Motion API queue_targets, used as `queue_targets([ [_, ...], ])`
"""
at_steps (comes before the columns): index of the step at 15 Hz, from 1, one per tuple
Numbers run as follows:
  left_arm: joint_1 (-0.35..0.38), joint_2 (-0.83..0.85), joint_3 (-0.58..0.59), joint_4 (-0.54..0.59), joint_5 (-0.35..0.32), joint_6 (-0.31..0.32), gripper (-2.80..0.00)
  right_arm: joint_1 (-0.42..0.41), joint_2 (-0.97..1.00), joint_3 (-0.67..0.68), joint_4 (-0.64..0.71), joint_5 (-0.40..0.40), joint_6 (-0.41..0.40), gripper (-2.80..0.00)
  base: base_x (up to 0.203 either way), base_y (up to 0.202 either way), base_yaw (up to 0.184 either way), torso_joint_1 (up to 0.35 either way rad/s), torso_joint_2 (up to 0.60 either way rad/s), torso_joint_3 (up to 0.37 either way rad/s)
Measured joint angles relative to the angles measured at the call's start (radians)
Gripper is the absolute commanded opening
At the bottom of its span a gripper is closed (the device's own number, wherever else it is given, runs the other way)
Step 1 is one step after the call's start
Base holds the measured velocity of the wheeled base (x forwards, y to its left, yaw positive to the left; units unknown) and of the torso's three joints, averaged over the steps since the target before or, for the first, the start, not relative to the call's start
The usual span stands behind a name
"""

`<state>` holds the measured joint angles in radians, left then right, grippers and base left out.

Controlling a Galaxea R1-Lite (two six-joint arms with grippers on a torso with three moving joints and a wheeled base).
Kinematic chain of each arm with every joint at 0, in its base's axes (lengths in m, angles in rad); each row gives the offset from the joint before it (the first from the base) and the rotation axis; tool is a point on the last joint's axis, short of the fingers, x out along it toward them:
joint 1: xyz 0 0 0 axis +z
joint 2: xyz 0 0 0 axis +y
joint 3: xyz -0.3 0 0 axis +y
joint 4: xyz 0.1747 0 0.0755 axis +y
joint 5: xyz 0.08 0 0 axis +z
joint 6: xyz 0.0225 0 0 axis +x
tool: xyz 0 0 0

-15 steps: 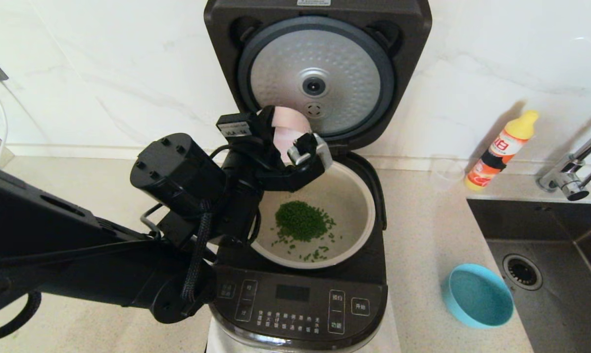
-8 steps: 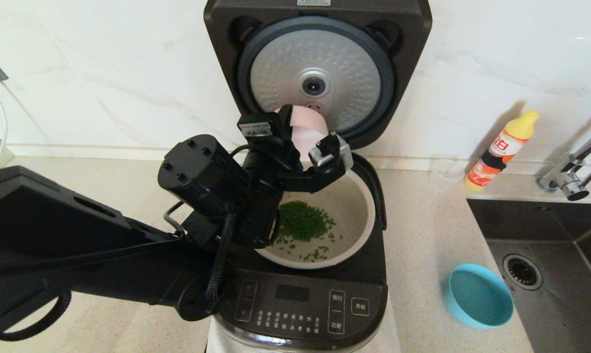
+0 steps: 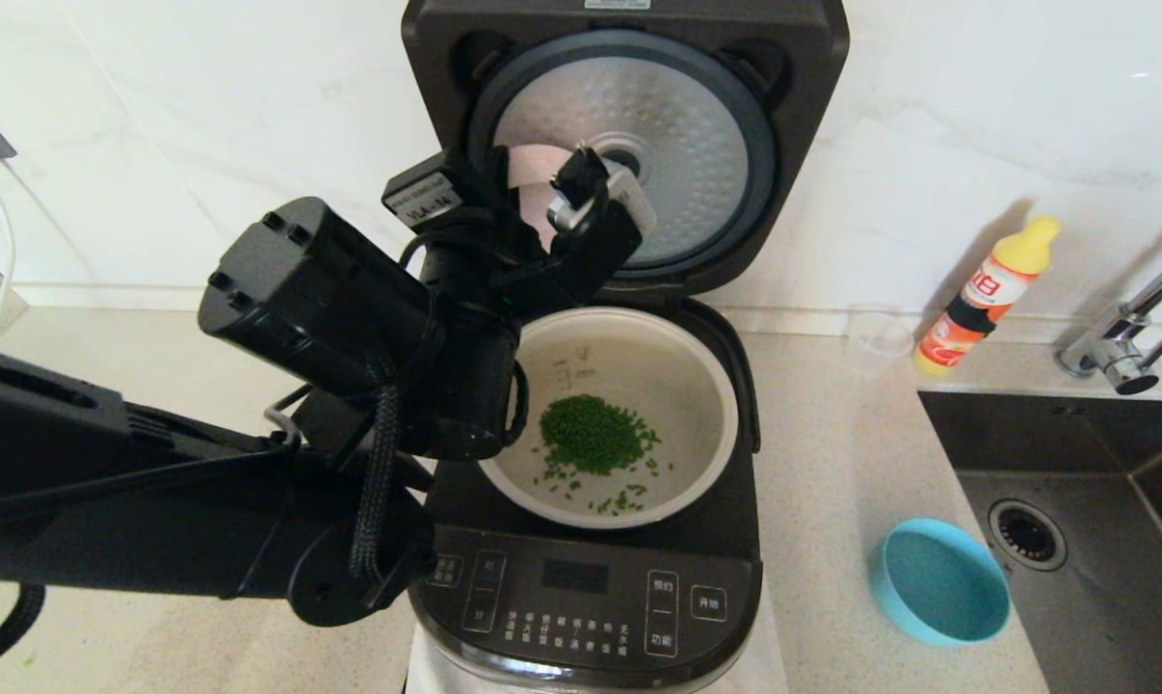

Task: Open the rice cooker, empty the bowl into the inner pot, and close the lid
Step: Pour the chopped green onions from the bowl into the rice cooker

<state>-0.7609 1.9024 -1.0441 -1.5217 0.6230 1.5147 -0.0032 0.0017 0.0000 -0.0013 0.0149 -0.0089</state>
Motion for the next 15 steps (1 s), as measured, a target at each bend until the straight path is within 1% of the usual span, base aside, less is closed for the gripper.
queue_targets([
  [2, 0.0, -0.022, 0.02, -0.001, 0.072, -0.064, -2.8, 0.0, 0.0, 0.0, 0.0, 0.0, 0.0, -2.8, 0.0, 0.0, 0.0, 0.0, 0.0, 0.0],
  [4, 0.0, -0.03, 0.03, 0.0, 0.101, -0.126, -2.8, 0.0, 0.0, 0.0, 0.0, 0.0, 0.0, -2.8, 0.0, 0.0, 0.0, 0.0, 0.0, 0.0],
  [6, 0.0, -0.038, 0.03, 0.043, 0.107, -0.194, -2.8, 0.0, 0.0, 0.0, 0.0, 0.0, 0.0, -2.8, 0.0, 0.0, 0.0, 0.0, 0.0, 0.0],
  [8, 0.0, -0.047, 0.031, 0.114, 0.107, -0.285, -2.8, 0.0, 0.0, 0.0, 0.0, 0.0, 0.0, -2.8, 0.0, 0.0, 0.0, 0.0, 0.0, 0.0],
  [10, 0.001, -0.059, 0.038, 0.187, 0.103, -0.391, -2.8, 0.0, 0.0, 0.0, 0.0, 0.0, 0.0, -2.8, 0.0, 0.0, 0.0, 0.0, 0.0, 0.0],
  [13, 0.001, -0.063, 0.051, 0.205, 0.105, -0.518, -2.8, 0.0, 0.0, 0.0, 0.0, 0.0, 0.0, -2.8, 0.0, 0.0, 0.0, 0.0, 0.0, 0.0],
  [15, 0.002, -0.067, 0.08, 0.215, 0.1, -0.584, -2.8, 0.0, 0.0, 0.0, 0.0, 0.0, 0.0, -2.8, 0.0, 0.0, 0.0, 0.0, 0.0, 0.0],
])
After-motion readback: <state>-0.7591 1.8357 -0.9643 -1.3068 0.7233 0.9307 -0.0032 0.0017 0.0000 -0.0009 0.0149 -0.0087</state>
